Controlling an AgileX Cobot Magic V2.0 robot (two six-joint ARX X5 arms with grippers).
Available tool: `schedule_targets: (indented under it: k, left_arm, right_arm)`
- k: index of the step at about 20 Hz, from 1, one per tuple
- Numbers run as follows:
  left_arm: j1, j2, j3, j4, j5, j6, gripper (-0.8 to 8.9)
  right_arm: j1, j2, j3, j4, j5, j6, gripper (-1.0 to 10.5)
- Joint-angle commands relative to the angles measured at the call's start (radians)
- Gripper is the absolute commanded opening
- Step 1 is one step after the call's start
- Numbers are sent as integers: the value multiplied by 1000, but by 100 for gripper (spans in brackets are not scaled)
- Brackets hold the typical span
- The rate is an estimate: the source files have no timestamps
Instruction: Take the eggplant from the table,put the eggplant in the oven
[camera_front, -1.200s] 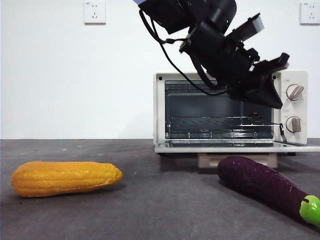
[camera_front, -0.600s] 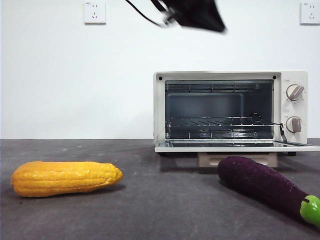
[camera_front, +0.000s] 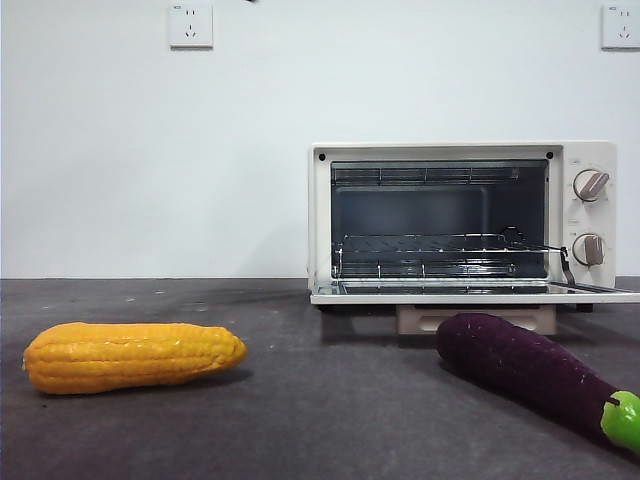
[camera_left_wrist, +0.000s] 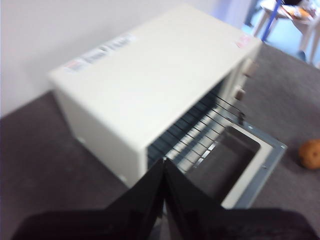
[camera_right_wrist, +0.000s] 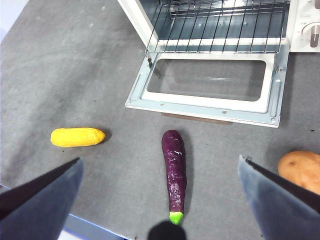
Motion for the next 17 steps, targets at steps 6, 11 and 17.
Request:
schedule_targets:
  k: [6, 11, 17]
  left_arm:
    - [211, -153, -12, -104, 173, 27, -6]
    - [251, -326, -172, -112, 249, 53, -6]
    - [251, -575, -669, 74, 328, 10, -6]
  right_arm:
    - [1, 19, 4, 8, 0, -13, 567]
    - [13, 32, 4, 8, -1, -22, 567]
    - [84, 62, 3, -2, 0, -26, 566]
